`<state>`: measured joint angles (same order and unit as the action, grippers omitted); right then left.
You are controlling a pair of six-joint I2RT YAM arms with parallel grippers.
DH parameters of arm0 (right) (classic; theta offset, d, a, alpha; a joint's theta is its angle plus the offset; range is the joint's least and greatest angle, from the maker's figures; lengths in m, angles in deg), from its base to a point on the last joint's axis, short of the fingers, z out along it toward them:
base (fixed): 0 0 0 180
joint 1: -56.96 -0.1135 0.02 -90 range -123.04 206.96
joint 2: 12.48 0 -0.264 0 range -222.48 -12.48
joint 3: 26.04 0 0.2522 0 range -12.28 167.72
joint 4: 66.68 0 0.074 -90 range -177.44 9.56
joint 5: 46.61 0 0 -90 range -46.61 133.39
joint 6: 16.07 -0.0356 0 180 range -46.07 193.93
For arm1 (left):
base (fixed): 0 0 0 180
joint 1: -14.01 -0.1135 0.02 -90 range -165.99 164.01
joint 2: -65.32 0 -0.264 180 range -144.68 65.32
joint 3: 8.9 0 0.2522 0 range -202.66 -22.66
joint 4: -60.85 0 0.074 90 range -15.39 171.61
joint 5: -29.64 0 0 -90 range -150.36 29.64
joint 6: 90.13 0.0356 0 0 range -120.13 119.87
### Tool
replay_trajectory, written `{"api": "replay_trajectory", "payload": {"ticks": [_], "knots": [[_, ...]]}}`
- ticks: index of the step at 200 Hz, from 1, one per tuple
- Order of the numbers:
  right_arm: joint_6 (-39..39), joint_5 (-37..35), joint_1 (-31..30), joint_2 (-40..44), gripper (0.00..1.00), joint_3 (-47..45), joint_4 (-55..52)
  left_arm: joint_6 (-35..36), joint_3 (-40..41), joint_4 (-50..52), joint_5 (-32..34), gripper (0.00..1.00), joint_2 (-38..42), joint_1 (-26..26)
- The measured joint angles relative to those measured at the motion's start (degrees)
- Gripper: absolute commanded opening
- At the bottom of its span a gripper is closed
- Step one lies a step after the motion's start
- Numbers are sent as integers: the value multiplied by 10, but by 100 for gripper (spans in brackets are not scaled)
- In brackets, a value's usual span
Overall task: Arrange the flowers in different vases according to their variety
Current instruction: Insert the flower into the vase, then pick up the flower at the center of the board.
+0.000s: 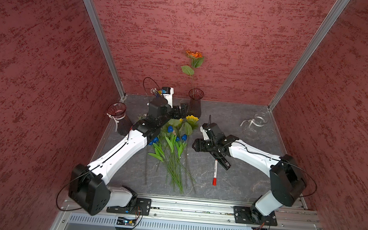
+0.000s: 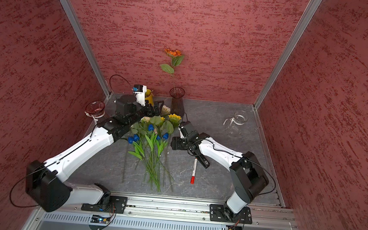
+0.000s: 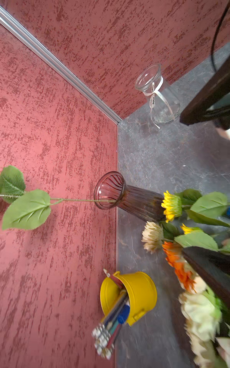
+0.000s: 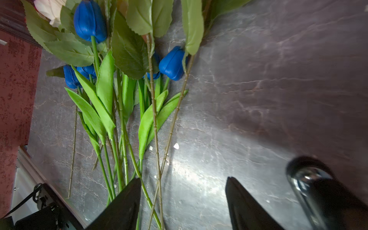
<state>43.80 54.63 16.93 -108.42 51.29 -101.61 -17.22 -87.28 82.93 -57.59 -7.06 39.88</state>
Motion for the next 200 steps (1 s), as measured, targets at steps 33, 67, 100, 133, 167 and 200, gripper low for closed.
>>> {"api": "replay_trajectory", "payload": {"ticks": [33, 67, 100, 133, 167, 200], "knots": [[-21, 17, -7, -59, 52, 4, 37, -25, 70, 89, 17, 100, 90, -9], [-35, 35, -7, -118, 47, 31, 61, -49, 127, 165, 20, 100, 134, -23], [-40, 40, -7, -160, 43, 80, 73, -70, 180, 188, 10, 100, 158, -43], [-40, 40, -7, -187, 40, 116, 75, -91, 221, 200, -4, 100, 167, -61], [-39, 37, -7, -197, 36, 119, 71, -100, 226, 201, -15, 100, 167, -67], [-39, 34, -7, -206, 34, 120, 63, -103, 226, 201, -24, 100, 161, -68]]}}
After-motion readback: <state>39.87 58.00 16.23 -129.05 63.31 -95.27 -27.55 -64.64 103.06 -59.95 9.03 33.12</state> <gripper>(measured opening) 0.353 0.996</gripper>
